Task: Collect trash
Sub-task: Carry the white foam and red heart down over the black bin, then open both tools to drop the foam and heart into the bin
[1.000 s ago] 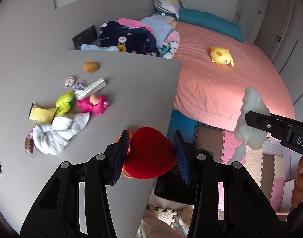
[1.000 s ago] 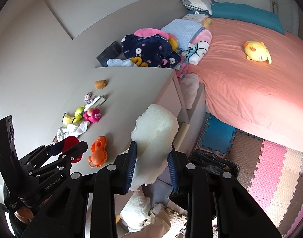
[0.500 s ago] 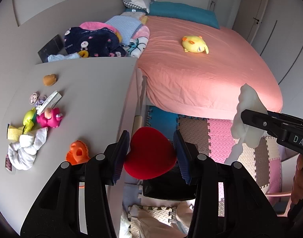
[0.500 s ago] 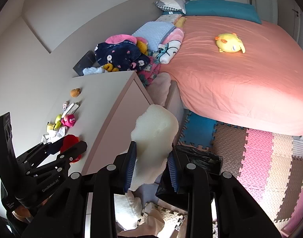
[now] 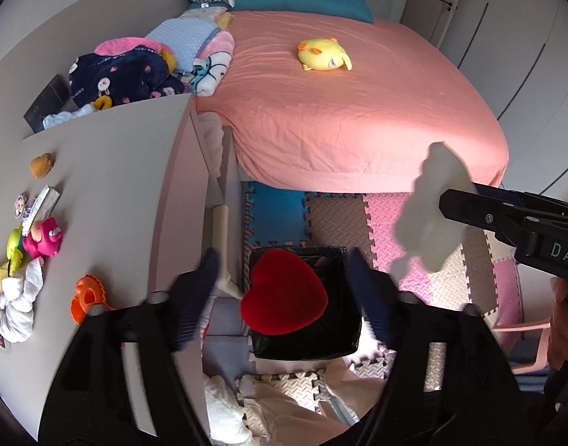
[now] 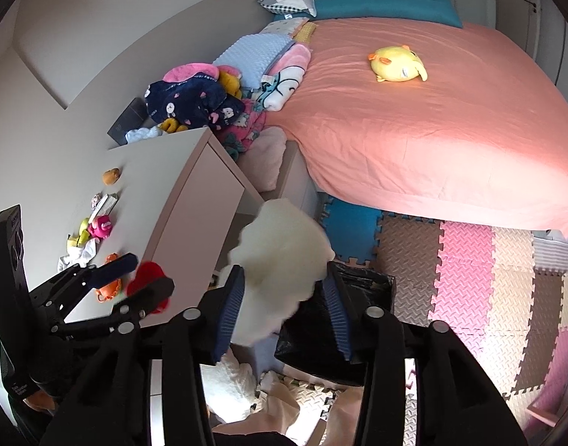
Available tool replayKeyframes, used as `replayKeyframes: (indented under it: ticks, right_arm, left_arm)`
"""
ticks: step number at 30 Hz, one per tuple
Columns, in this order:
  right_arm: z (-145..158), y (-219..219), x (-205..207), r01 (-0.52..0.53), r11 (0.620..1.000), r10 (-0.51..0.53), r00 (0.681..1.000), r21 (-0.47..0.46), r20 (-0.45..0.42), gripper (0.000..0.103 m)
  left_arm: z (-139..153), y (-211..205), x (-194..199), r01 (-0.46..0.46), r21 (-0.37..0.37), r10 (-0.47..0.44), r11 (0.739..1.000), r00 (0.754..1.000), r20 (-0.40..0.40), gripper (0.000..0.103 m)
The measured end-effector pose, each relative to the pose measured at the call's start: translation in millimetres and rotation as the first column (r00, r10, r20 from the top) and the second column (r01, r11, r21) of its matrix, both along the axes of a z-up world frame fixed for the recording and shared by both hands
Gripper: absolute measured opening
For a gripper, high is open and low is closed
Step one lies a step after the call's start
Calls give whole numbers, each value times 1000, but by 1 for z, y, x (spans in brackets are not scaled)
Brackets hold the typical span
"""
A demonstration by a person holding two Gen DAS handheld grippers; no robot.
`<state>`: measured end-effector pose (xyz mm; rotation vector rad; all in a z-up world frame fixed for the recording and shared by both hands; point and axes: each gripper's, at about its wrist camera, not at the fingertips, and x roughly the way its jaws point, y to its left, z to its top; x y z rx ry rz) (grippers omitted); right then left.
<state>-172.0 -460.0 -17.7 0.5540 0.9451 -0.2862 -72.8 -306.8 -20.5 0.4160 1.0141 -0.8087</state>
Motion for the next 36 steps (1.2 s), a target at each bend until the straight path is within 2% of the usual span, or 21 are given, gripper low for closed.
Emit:
replayKeyframes:
  ticks: [3,5,10,26,36]
  right_arm:
    - [3,-2,-3,25,1000,-25,1000,-19,4,62]
    - [5,-3,-4,40,998,-40,999,-38,8,63]
    - [6,-5,-4,51,998,-50,999,-44,13,63]
    - [8,3,7,17,999,-16,1000,-45,19,63]
    - [12,24,26,-39,998,40,999,-49,26,63]
  left_arm:
    - [1,1,1,-2,-17,2,1000,1000,-6,97]
    - [1,3,4,-19,-10,19,1000,1000,-2,97]
    - [-2,7,11,-48,-9,48,999,999,-23,97]
    - [3,17,15,-74,-2,74,997,997,-1,97]
    - [4,46,21,-124,4,124,992,992,6,97]
